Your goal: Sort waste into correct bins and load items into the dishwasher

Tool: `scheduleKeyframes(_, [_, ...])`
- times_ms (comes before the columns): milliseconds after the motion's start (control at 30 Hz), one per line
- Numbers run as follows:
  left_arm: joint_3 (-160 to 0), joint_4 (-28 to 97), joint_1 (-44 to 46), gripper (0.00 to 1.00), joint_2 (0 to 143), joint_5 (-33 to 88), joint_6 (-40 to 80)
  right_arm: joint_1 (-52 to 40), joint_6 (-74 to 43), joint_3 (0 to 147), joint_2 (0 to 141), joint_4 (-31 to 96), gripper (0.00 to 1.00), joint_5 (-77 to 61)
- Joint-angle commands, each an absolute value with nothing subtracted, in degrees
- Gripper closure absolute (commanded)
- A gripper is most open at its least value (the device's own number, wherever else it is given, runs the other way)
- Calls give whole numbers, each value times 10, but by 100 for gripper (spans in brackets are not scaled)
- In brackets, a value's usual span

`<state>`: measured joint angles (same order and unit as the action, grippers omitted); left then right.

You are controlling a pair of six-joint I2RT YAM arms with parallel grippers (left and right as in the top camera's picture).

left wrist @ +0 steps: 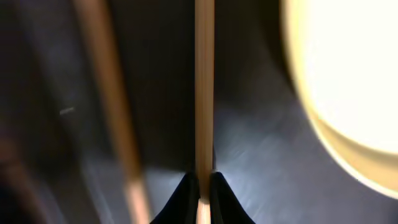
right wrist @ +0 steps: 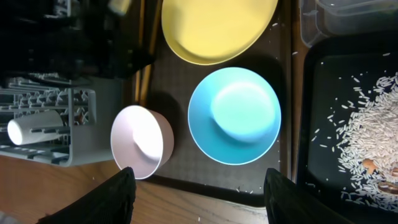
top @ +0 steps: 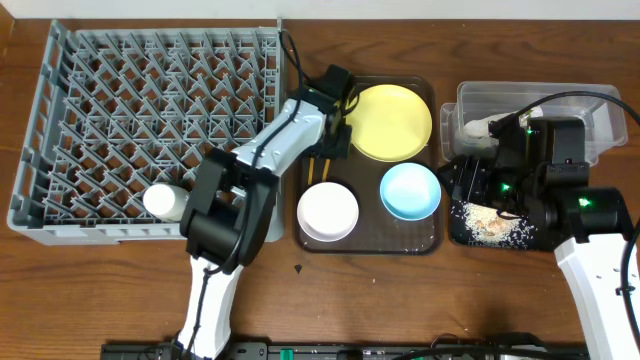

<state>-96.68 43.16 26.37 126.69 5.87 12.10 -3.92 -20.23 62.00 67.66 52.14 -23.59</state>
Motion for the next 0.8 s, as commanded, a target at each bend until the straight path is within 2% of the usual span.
scheduleKeyframes(0, [-984, 445, 240, 92, 1173, 49, 130, -34, -201, 625, 679, 523, 36, -241])
scheduleKeyframes(167, [-984, 479, 224, 92, 1094, 24, 130, -34, -201, 625, 679, 524, 36, -240])
scheduleKeyframes(300, [-984, 530, 211, 92, 1055, -69, 130, -34, -201, 625, 679, 524, 37, -241])
scheduleKeyframes(400, [-976, 549, 200, 92, 1061, -114, 130, -34, -201, 625, 679, 526, 37, -241])
scheduleKeyframes(700, [-951, 536, 156, 92, 1137, -107, 128, -34, -201, 625, 679, 529, 37, -241])
scheduleKeyframes(767, [-951, 536, 157, 89, 1140, -105, 128, -34, -201, 625, 679, 529, 37, -240])
